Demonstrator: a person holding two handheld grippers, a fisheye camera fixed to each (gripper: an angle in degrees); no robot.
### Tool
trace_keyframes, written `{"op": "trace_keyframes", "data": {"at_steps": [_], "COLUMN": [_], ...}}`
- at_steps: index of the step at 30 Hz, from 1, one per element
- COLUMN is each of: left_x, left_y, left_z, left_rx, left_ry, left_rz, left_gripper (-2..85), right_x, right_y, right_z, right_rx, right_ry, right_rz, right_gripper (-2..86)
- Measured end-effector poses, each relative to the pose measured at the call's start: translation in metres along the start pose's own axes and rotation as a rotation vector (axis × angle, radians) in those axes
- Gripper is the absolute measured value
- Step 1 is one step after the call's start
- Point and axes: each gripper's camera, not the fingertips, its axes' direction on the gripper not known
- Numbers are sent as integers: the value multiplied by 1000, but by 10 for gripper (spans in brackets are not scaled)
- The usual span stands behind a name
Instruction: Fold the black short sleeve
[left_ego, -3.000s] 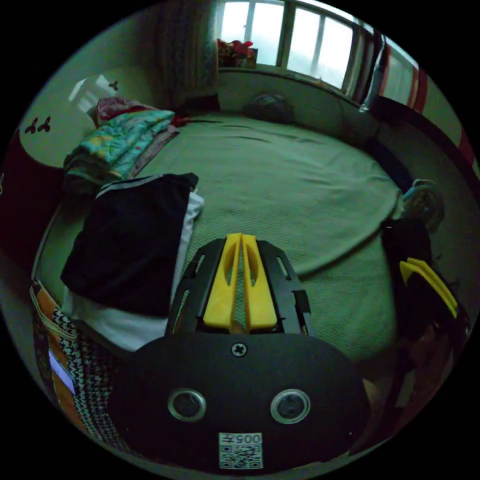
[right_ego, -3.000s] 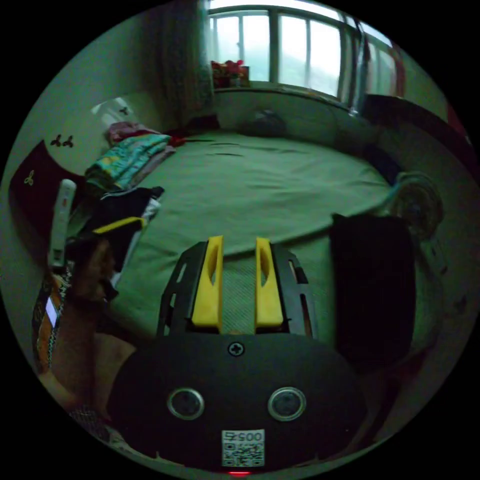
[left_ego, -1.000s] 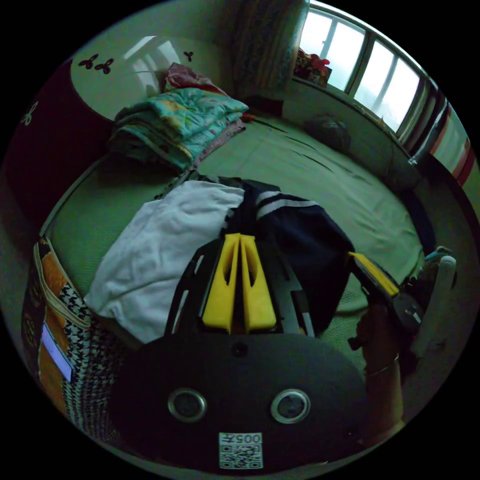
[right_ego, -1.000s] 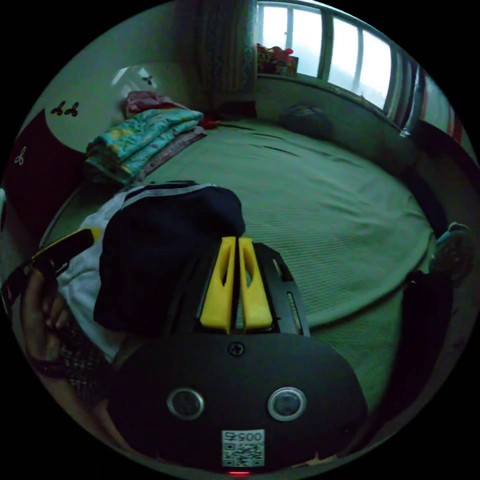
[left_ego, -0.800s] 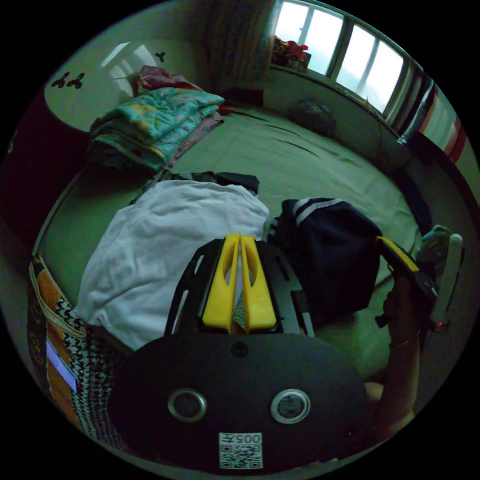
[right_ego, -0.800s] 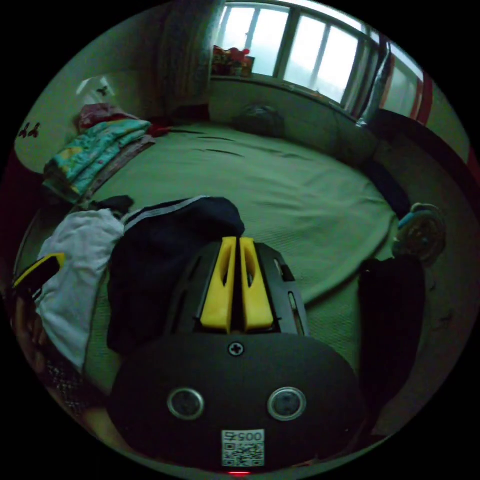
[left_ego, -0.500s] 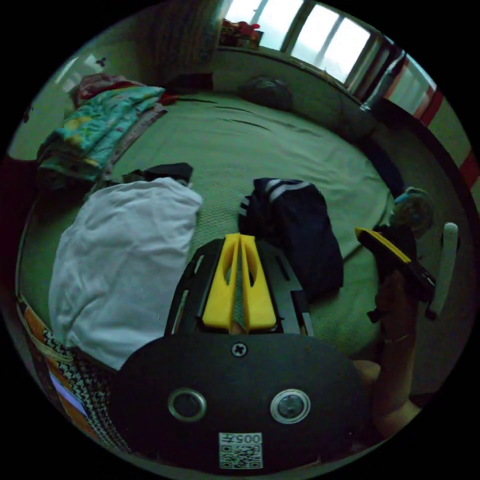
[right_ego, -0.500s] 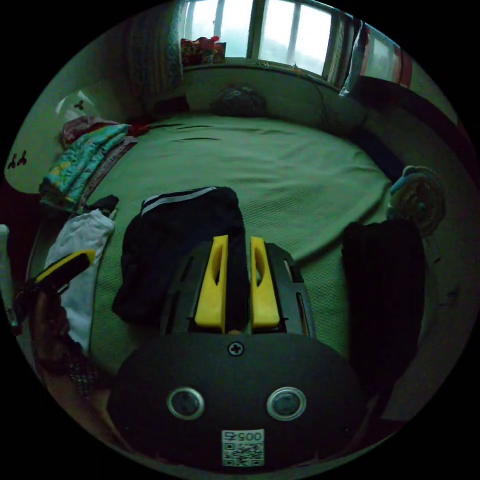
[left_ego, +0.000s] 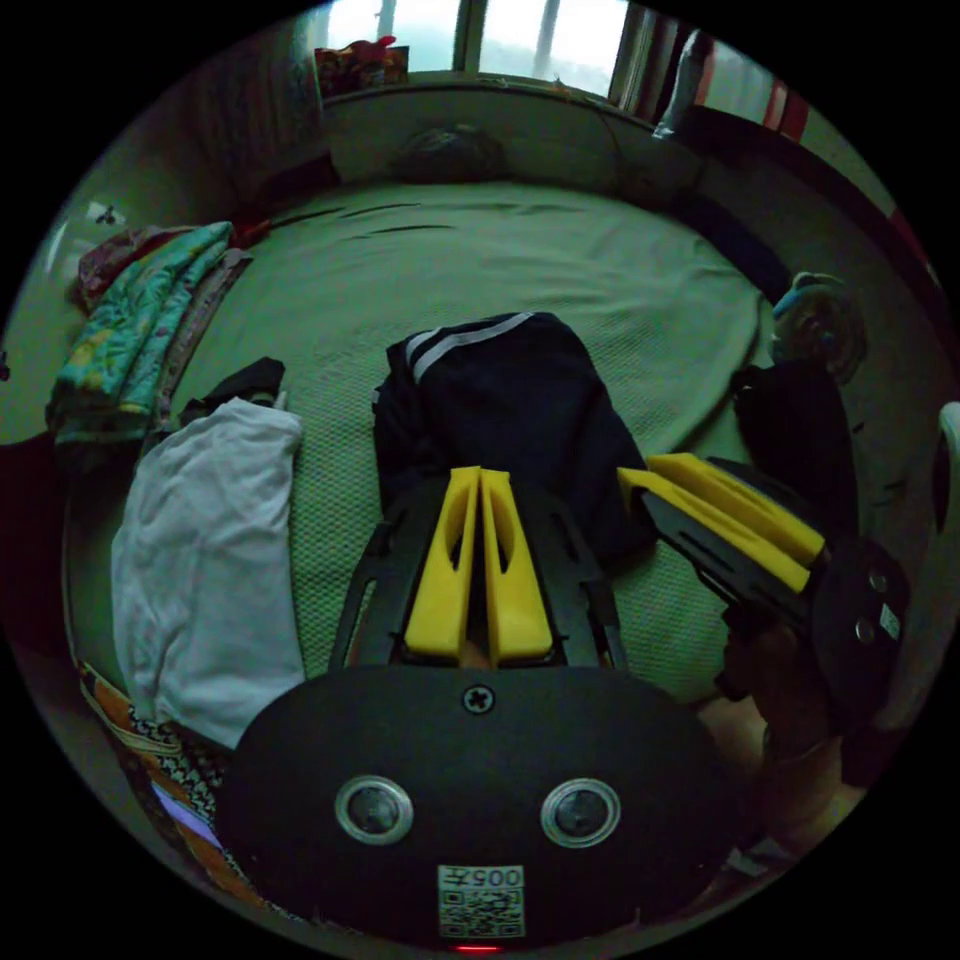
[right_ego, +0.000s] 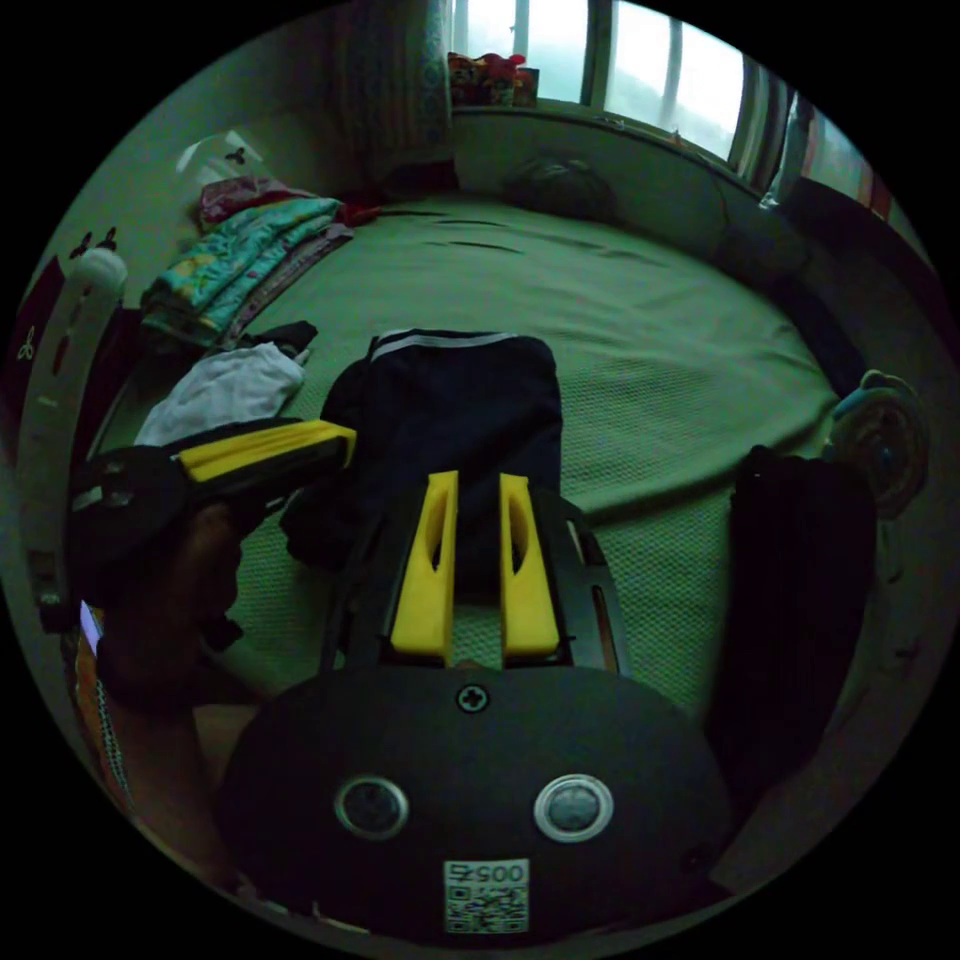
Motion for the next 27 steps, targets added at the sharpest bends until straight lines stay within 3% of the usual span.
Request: {"op": "trace_keyframes", "data": {"at_steps": [19,27], "left_x": [31,24], "left_y": [-17,-15], "left_z": [12,13], "left_rx": [-2,-19], "left_ry": [22,-12], "left_rz": [22,25], "left_gripper": [0,54], "right_x": [26,20], "right_y": [-9,-13], "right_z": [9,18], "right_rx": [-42,-78], "right_ry": [-6,-63], "right_rz": [22,6], "right_gripper": [95,105]}}
